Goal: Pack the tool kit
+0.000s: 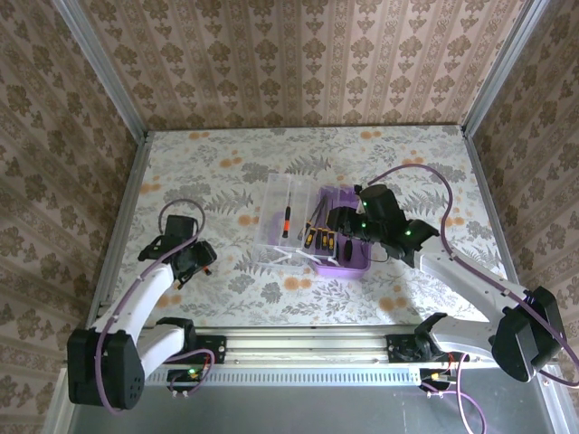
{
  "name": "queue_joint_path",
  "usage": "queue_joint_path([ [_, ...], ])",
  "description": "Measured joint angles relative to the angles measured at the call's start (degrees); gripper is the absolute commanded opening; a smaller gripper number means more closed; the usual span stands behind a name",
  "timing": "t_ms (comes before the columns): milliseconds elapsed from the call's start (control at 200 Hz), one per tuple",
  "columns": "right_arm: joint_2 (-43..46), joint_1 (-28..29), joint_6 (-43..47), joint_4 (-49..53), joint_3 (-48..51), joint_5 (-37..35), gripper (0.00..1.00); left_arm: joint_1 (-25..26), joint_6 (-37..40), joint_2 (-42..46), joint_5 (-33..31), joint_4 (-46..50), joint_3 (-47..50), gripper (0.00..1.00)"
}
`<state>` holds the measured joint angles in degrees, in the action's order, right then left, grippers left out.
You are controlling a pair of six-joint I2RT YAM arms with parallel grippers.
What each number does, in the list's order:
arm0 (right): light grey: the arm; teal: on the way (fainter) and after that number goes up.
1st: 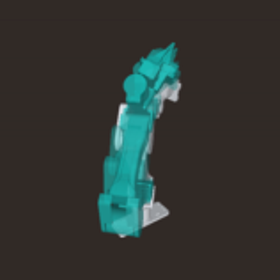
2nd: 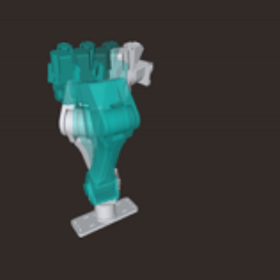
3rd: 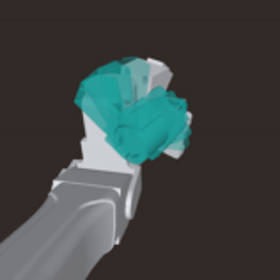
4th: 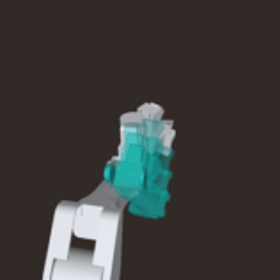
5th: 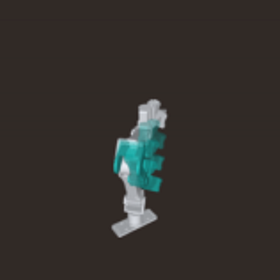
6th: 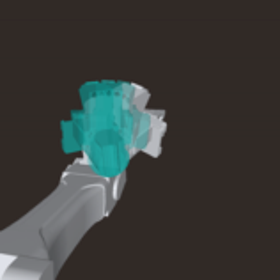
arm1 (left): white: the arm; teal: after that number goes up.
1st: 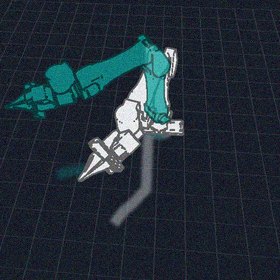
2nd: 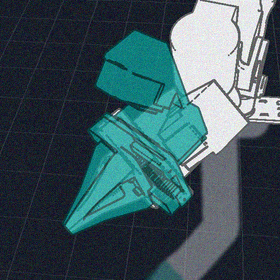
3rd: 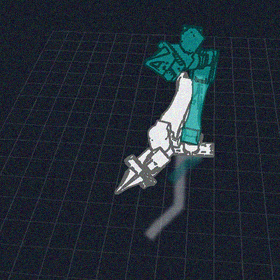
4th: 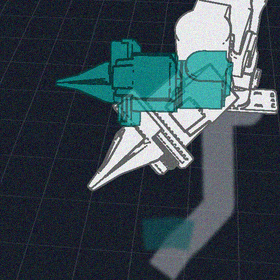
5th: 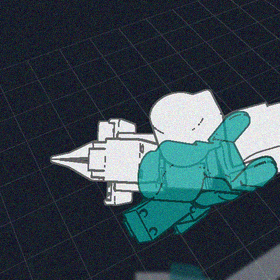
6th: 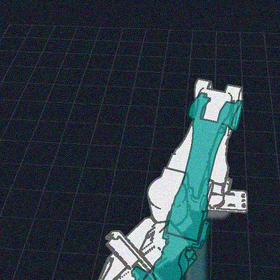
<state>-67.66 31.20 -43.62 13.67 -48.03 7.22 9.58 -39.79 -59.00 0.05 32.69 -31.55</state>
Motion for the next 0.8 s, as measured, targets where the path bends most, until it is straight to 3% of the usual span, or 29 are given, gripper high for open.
queue_joint_path([
  [115, 0.1, -0.2, 0.0, -1.1, 0.7, 1.0, 0.45, 0.0, 0.0, -3.0, 0.1, -1.8, 0.6, 0.44],
  [800, 0.1, -0.3, -1.1, -3.5, 2.1, 2.5, 0.46, 0.9, -2.3, -3.4, 0.1, -2.9, 4.0, 0.38],
])
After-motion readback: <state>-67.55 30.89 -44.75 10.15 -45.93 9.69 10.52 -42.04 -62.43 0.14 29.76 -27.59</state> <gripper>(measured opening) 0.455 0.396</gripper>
